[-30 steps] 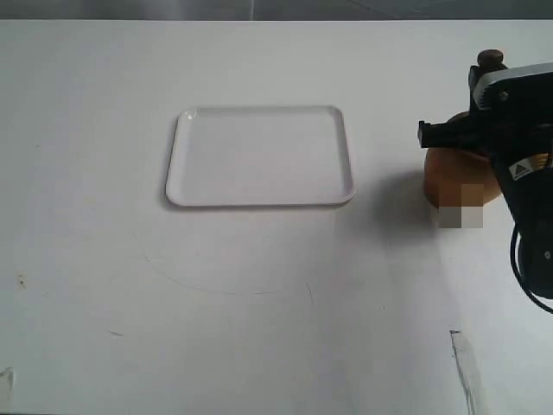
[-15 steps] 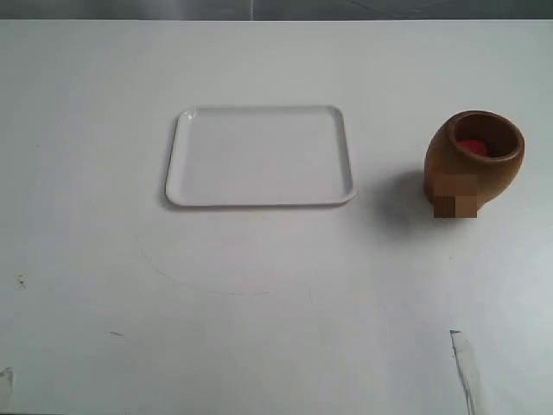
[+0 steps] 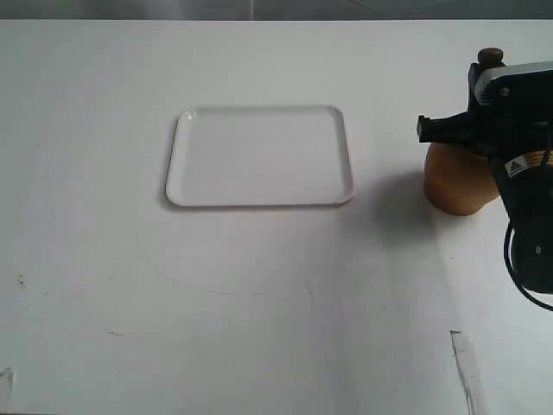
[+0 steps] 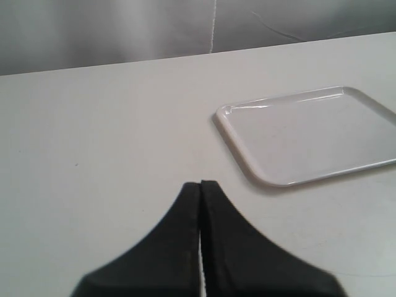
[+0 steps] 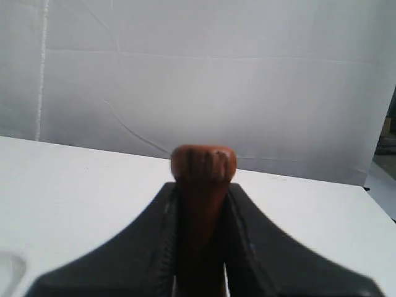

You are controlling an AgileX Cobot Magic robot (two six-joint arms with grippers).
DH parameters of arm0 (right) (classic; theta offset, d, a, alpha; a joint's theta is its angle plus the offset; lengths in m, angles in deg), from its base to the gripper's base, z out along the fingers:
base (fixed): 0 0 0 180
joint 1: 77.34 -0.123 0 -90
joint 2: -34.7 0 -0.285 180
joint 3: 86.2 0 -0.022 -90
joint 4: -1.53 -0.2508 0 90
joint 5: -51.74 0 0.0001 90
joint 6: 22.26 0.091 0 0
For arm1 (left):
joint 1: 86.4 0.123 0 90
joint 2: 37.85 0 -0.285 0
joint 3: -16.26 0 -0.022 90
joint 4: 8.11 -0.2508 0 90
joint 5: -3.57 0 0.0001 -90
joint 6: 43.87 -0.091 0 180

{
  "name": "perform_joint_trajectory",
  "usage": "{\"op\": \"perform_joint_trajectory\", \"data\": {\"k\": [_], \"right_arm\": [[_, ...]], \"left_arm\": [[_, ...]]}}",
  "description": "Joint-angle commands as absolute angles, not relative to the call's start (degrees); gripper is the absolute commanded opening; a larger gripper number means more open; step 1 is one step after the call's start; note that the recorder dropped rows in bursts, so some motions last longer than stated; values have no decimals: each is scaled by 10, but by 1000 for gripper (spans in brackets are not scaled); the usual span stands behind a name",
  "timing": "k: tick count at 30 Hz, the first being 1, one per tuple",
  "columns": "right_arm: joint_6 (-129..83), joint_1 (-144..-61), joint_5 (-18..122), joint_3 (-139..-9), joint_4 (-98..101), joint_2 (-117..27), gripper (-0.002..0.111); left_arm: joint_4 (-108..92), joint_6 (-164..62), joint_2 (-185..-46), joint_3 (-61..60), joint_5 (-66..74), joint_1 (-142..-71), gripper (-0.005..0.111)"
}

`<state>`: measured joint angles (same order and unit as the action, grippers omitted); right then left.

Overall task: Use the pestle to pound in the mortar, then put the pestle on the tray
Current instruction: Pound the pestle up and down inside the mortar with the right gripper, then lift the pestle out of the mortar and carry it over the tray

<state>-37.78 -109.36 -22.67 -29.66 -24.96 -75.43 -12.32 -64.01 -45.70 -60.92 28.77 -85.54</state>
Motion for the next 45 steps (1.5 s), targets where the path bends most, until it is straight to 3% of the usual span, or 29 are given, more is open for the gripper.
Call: {"op": "perform_joint_trajectory", "data": {"k": [1, 6, 12, 17, 23, 33, 41, 45], "right_arm": [[-390, -1093, -182, -291, -269, -730, 0], [-387, -1094, -182, -291, -232, -601, 0], [-336, -1094, -182, -304, -28, -451, 0], [-244, -1094, 94, -410, 78, -425, 0], [-93, -1094, 333, -551, 190, -509, 0], [-46, -1169, 376, -700, 218, -749, 0], [-19, -1198, 550, -872, 218, -925, 0], [-19, -1208, 563, -900, 218, -970, 0]], "left_arm": [[-119, -635, -456, -610, 286, -860, 0], [-119, -635, -456, -610, 286, -860, 0], [-119, -635, -456, -610, 286, -860, 0], [-119, -635, -456, -610, 286, -860, 0], [-119, -635, -456, -610, 286, -860, 0], [-119, -635, -456, -610, 286, -860, 0], [-119, -635, -456, -610, 286, -860, 0], [-119, -635, -456, -610, 286, -860, 0]]}}
